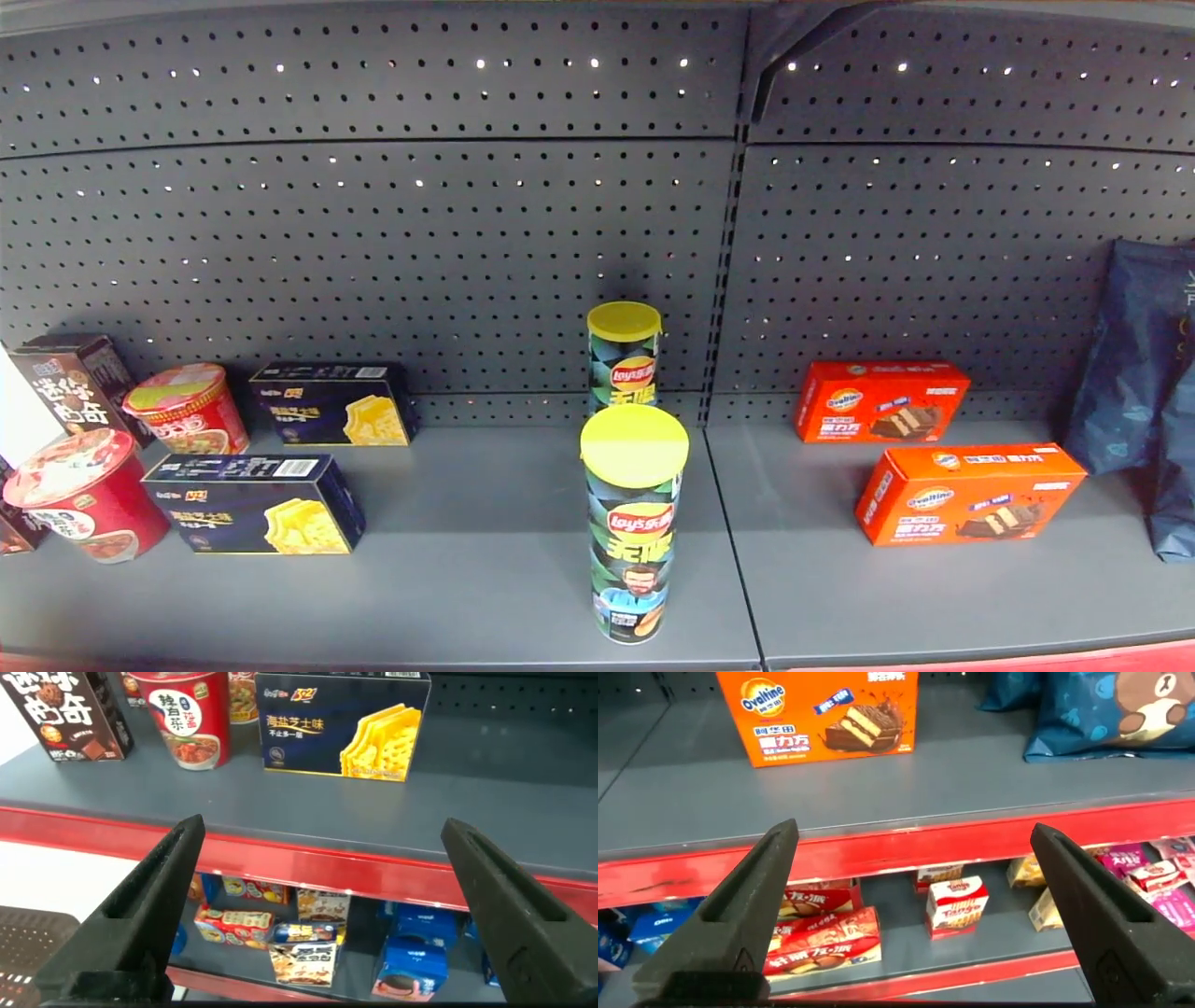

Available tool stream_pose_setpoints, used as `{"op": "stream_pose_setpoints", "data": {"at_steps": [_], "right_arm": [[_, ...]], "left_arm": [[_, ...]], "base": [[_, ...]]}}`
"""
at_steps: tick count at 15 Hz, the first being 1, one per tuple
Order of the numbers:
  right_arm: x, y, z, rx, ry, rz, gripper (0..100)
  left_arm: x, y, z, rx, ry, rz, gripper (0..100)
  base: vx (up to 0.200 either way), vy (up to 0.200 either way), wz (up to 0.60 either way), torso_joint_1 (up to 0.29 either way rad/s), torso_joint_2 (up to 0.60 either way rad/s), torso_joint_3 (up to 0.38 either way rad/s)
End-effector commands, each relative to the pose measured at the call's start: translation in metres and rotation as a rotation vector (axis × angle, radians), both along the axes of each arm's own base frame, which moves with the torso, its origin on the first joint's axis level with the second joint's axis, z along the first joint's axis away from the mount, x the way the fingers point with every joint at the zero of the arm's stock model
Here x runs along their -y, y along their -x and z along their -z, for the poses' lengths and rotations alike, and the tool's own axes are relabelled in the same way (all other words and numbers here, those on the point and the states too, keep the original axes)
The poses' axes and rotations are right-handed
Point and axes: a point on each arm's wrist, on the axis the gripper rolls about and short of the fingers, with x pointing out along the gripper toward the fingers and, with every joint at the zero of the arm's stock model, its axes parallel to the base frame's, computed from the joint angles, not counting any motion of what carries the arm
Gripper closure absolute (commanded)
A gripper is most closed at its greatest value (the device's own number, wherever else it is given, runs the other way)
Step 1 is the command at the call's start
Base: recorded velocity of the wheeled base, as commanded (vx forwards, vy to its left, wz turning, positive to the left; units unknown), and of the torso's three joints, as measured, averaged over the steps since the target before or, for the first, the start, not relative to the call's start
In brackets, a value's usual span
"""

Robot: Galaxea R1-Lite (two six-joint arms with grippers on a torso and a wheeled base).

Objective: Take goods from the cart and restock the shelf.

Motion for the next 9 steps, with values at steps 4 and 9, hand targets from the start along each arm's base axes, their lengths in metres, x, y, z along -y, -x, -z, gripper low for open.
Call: {"op": "stream_pose_setpoints", "data": {"at_steps": [4, 9], "right_arm": [[-0.0001, -0.0001, 0.0001, -0.002, 0.001, -0.007, 0], [-0.0002, -0.0002, -0.0001, -0.001, 0.001, -0.01, 0]], "left_arm": [[0.0, -0.0002, -0.0001, -0.002, 0.001, 0.0, 0], [0.0001, -0.0002, -0.0001, -0.002, 0.001, 0.005, 0]], "base": [[0.0, 0.0, 0.0, 0.0, 0.0, 0.0], [0.0, 0.0, 0.24, -0.002, 0.0, -0.001]]}}
